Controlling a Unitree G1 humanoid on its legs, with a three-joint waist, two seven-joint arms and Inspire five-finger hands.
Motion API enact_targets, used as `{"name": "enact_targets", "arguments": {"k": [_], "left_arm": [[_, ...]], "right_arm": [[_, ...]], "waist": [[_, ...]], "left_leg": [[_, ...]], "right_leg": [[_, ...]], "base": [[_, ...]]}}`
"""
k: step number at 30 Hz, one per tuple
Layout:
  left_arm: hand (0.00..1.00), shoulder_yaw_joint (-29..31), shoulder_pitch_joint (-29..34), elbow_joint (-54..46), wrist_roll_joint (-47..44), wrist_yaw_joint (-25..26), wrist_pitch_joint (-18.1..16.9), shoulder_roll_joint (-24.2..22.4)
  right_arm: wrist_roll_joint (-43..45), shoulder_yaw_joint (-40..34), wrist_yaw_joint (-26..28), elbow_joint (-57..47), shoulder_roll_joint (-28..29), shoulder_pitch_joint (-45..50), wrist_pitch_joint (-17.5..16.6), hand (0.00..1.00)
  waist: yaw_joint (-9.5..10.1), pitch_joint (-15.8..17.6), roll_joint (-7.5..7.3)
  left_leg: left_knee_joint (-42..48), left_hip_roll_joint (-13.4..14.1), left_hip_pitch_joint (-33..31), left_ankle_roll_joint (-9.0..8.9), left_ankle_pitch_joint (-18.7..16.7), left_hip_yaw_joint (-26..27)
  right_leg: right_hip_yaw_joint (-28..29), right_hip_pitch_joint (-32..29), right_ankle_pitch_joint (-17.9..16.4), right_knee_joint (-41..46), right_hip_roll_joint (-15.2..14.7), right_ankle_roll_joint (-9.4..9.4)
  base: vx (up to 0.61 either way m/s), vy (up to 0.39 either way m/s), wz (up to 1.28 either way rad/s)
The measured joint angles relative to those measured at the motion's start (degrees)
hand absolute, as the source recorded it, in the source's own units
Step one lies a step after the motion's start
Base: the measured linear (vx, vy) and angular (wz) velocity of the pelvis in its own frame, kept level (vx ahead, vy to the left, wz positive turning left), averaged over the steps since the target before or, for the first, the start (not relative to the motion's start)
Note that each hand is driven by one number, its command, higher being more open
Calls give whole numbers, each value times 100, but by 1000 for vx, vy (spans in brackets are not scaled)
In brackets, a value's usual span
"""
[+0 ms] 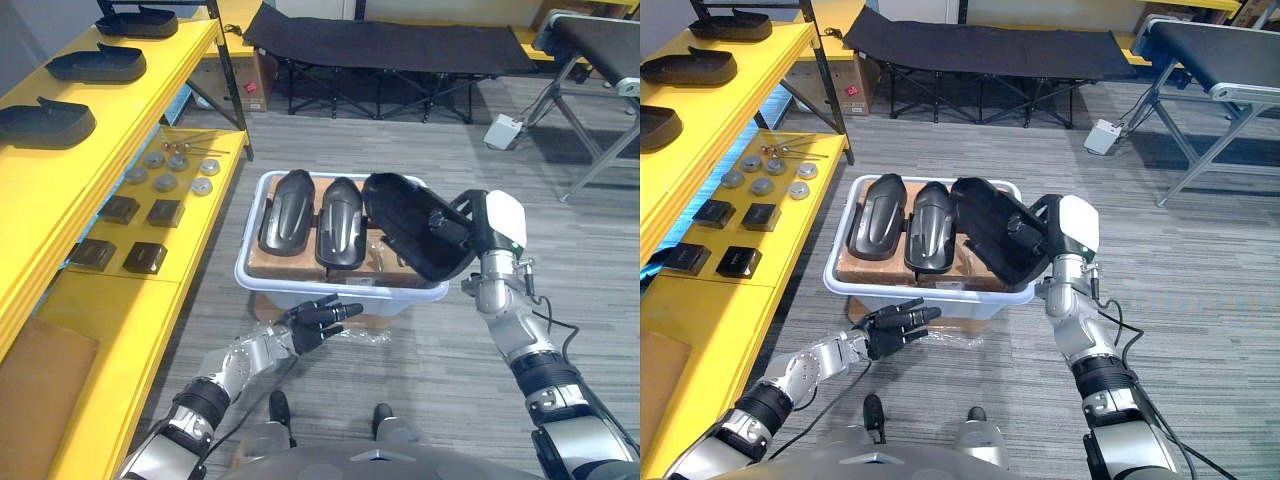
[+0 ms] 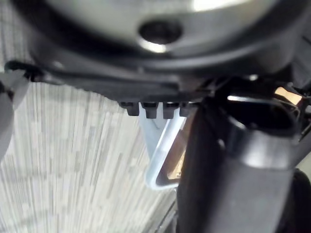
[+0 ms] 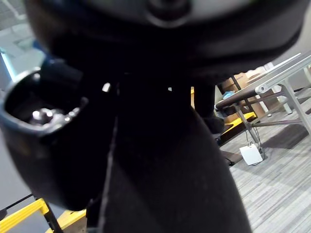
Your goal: Walk over and take three plastic housings, then place them on the shelf
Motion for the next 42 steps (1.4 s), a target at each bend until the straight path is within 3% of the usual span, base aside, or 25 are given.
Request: {"name": "enact_targets", "arguments": {"k": [4,13,17,25,30,39,40,42], "left_arm": [[100,3,-270,0,-1185,93,-128,-178],[100,-19,-695,-9,-2416,225,-638,-548],[100,-55,-698,-13,-2449,316,-838,-667],[100,-337,-710,-12,-2359,720,-830,-771],[100,-392,-710,-8,-2354,718,-874,-884],[100,-515,-682,115,-2368,718,-1578,-889],[0,-503,-681,113,-2434,718,-1785,-932],[0,-487,-679,110,-2631,727,-2174,-991]], "right_arm": [[-44,126,2,134,28,-1,-263,0],[-157,143,-52,241,240,-196,-648,0],[-203,143,-160,232,240,-215,-920,0],[-206,387,-180,-150,372,-195,-1346,0],[-201,555,-180,-415,590,-73,-1583,0],[214,559,-208,-932,936,646,-1705,0],[292,567,-206,-1034,999,815,-1714,0],[355,577,-208,-1137,1113,1100,-1717,0]], "waist": [[6,0,0],[19,-2,-3],[17,-3,-2],[21,-5,-8],[26,-38,-63],[3,-83,-133],[-1,-84,-134],[-10,-88,-141]], "left_leg": [[-1,-28,-104,-1,33,-53],[2,23,-107,64,112,4],[1,42,-57,60,113,17],[-1,52,1,20,80,87],[-1,51,2,15,76,98],[0,49,11,30,58,142],[-1,51,11,26,53,155],[-1,54,14,23,50,163]], "right_leg": [[-71,-5,13,-87,-10,-2],[-39,23,176,-91,-1,-21],[-29,61,172,-88,15,-28],[84,62,144,-80,22,-73],[97,59,143,-83,19,-72],[128,46,131,-89,14,-88],[133,40,130,-90,14,-88],[135,39,126,-89,14,-90]], "base": [[-46,26,9],[6,0,-1],[-7,3,-1],[-28,13,-5],[0,0,0],[9,1,-2],[12,0,-3],[7,0,-2]]}}
